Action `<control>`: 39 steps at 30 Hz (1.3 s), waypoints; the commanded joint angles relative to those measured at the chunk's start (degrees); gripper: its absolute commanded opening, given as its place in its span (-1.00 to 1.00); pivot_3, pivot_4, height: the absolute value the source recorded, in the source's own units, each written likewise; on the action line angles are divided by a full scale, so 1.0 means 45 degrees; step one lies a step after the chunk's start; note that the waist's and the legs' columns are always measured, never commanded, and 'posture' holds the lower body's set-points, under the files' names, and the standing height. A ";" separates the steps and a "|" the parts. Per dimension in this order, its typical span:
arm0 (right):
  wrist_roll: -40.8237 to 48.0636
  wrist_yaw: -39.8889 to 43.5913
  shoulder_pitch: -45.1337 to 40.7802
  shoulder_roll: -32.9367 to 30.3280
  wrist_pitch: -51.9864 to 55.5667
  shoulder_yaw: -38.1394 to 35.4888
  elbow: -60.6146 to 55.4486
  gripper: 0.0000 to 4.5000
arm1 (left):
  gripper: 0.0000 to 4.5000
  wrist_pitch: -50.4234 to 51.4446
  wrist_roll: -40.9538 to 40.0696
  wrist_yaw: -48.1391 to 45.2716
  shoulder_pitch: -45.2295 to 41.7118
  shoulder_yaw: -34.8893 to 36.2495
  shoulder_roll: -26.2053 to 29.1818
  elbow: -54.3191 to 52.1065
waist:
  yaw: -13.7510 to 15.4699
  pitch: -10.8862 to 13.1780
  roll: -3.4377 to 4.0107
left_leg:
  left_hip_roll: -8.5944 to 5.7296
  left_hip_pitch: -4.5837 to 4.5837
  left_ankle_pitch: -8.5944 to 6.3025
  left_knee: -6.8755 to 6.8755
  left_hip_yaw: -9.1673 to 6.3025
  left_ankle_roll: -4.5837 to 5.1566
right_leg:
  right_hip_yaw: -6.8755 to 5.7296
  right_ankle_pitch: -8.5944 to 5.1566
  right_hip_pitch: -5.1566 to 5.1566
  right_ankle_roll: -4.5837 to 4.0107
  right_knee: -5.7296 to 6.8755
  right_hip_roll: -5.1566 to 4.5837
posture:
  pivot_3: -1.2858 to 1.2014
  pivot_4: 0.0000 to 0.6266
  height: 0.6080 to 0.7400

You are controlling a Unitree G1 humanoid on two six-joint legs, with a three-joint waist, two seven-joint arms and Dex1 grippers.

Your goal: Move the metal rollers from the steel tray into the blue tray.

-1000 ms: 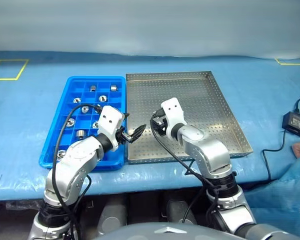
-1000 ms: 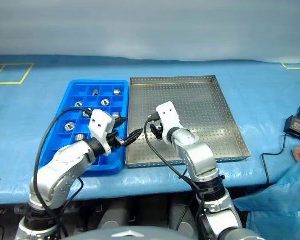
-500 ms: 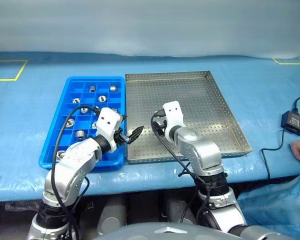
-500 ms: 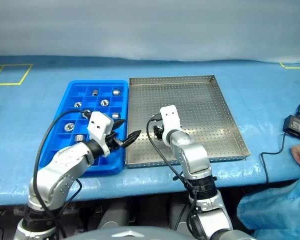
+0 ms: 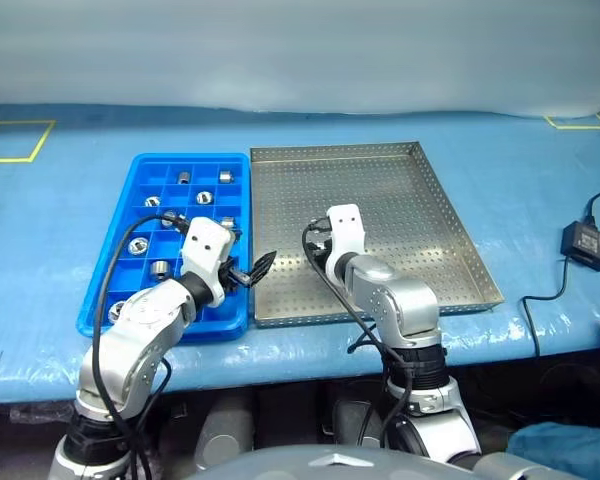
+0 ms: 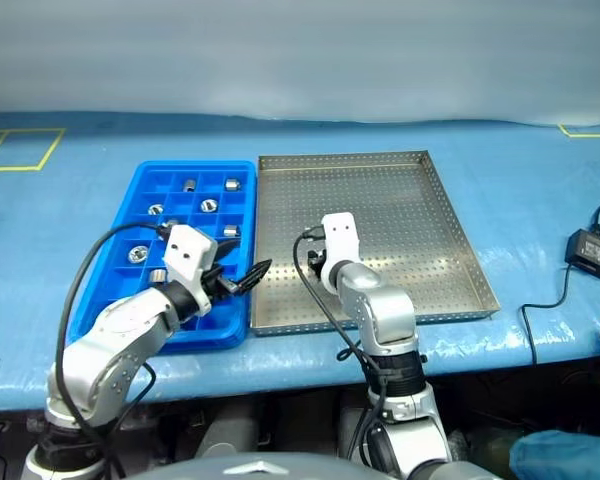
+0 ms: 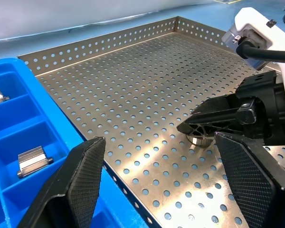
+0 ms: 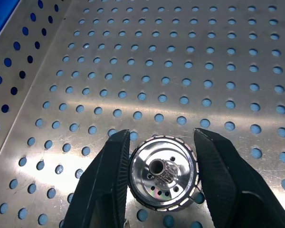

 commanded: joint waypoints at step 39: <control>0.1849 0.4630 -0.0786 -0.3475 -0.3214 0.1277 -0.2209 0.64 | 0.78 -0.0155 0.0326 0.0973 0.0161 0.0029 -0.0645 -0.0827 | 0.1164 0.0008 0.0003 | -0.0023 -0.0023 0.0015 -0.0043 -0.0045 -0.0041 | -0.0096 -0.0016 0.0023 -0.0016 -0.0085 -0.0027 | 0.13 -0.52 1.00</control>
